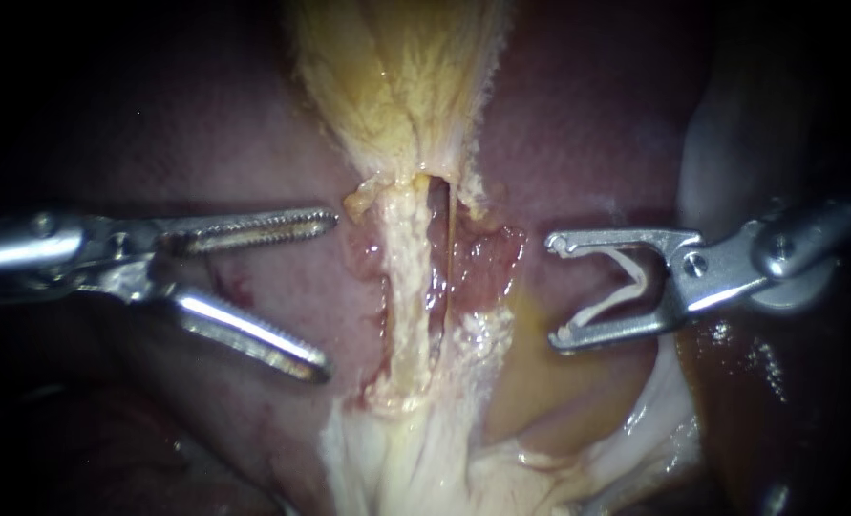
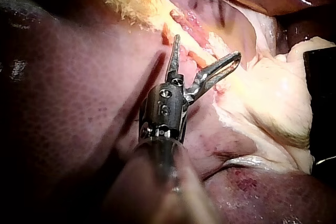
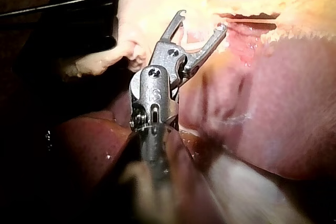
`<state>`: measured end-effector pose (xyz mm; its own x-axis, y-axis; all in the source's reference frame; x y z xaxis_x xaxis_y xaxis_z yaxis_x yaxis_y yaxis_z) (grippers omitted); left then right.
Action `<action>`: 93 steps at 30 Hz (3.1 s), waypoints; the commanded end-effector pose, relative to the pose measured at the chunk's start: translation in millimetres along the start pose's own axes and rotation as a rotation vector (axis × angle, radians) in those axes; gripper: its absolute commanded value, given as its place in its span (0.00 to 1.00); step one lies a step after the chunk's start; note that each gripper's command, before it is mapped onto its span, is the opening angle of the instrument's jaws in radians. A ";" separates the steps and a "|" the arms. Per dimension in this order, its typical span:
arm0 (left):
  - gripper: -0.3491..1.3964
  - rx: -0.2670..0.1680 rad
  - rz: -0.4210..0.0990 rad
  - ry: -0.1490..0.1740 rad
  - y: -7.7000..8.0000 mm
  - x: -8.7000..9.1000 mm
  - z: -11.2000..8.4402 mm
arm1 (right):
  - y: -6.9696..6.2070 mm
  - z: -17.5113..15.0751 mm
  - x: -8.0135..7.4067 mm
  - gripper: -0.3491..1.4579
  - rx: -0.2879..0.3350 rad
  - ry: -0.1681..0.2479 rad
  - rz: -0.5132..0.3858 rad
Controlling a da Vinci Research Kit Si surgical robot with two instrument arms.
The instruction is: Grabbing gallbladder
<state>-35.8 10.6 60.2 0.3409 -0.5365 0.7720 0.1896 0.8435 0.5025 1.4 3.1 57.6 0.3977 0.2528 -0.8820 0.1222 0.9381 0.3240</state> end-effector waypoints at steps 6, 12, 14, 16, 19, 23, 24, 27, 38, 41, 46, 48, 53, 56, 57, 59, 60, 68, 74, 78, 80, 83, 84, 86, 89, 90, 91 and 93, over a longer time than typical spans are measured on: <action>0.70 -0.010 0.000 0.000 0.3 0.0 0.0 | 0.0 0.0 0.0 0.46 0.000 0.000 0.000; 0.69 -0.039 -0.002 0.000 1.9 0.0 0.4 | 0.0 0.0 0.0 0.46 0.000 0.000 0.000; 0.69 -0.053 -0.008 0.000 2.5 0.0 0.8 | 0.0 0.0 0.0 0.46 0.000 0.000 0.000; 0.67 -0.067 -0.027 -0.001 3.2 0.0 1.2 | 0.0 0.0 0.0 0.46 0.000 0.000 0.000; 0.65 -0.084 -0.035 -0.002 4.2 0.0 1.8 | 0.0 0.0 0.0 0.46 0.000 0.000 0.000; 0.62 -0.108 -0.061 -0.004 5.7 0.1 2.9 | 0.0 0.0 0.0 0.46 0.000 0.000 0.000; 0.60 -0.116 -0.073 -0.005 5.9 0.2 3.1 | 0.0 0.0 0.0 0.46 0.000 0.000 0.000; 0.55 -0.125 -0.078 -0.006 6.8 0.6 3.3 | 0.0 0.0 0.0 0.46 0.000 0.000 0.000; 0.18 -0.178 -0.154 0.010 7.8 2.0 3.8 | 0.0 0.2 0.1 0.46 0.002 0.001 0.000; 0.01 -0.181 -0.151 0.025 8.0 2.7 3.9 | 0.0 0.2 0.1 0.46 0.002 0.001 0.000; 0.00 -0.182 -0.149 0.040 8.1 3.3 3.7 | -0.1 0.2 0.1 0.46 0.003 0.001 0.000; 0.00 -0.183 -0.149 0.040 8.1 3.1 3.5 | -0.1 0.2 0.1 0.46 0.003 0.001 0.000; 0.00 -0.178 -0.175 0.041 7.6 1.9 2.8 | -0.1 0.2 0.1 0.46 0.003 0.001 0.000; 0.00 -0.176 -0.186 0.041 7.1 1.0 2.3 | -0.1 0.2 0.1 0.46 0.003 0.001 0.000; 0.00 -0.175 -0.187 0.041 7.0 0.8 2.1 | -0.1 0.2 0.1 0.46 0.003 0.001 0.000; 0.00 -0.172 -0.191 0.041 6.9 0.1 1.6 | -0.1 0.2 0.1 0.46 0.003 0.001 0.000; 0.00 -0.170 -0.192 0.041 6.8 -0.1 1.3 | -0.1 0.2 0.1 0.46 0.003 0.001 0.000; 0.00 -0.165 -0.201 0.043 7.1 -1.5 -2.4 | 0.0 0.2 0.1 0.46 0.003 0.001 0.000; 0.00 -0.187 -0.218 0.036 8.0 -2.9 -5.2 | -0.1 0.1 0.1 0.46 0.003 0.001 0.000; 0.00 -0.195 -0.230 0.022 8.4 -3.7 -6.4 | -0.1 0.1 0.1 0.46 0.003 0.001 0.000; 0.00 -0.200 -0.234 0.016 8.5 -3.9 -6.7 | -0.1 0.1 0.1 0.46 0.003 0.001 0.000; 0.00 -0.204 -0.242 0.015 8.4 -3.8 -6.7 | -0.1 0.1 0.1 0.46 0.003 0.001 0.000; 0.00 -0.206 -0.242 0.015 8.4 -3.8 -6.7 | -0.1 0.1 0.1 0.46 0.003 0.001 0.000; 0.00 -0.208 -0.243 0.014 8.3 -3.9 -6.7 | -0.1 0.1 0.1 0.46 0.003 0.001 0.000; 0.00 -0.211 -0.244 0.014 8.1 -3.9 -6.7 | 0.0 0.1 0.1 0.46 0.003 0.001 0.000; 0.00 -0.211 -0.244 0.014 8.0 -4.0 -6.7 | 0.0 0.1 0.1 0.46 0.003 0.001 0.000; 0.00 -0.212 -0.244 0.014 8.0 -4.0 -6.7 | 0.0 0.1 0.1 0.46 0.003 0.001 0.000; 0.00 -0.213 -0.245 0.014 8.0 -4.0 -6.7 | 0.0 0.1 0.1 0.46 0.003 0.001 0.000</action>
<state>-29.4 19.6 58.6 0.2736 -0.7253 0.6318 0.4553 0.6762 0.5791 1.5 3.0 57.6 0.3971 0.2528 -0.8823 0.1248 0.9375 0.3248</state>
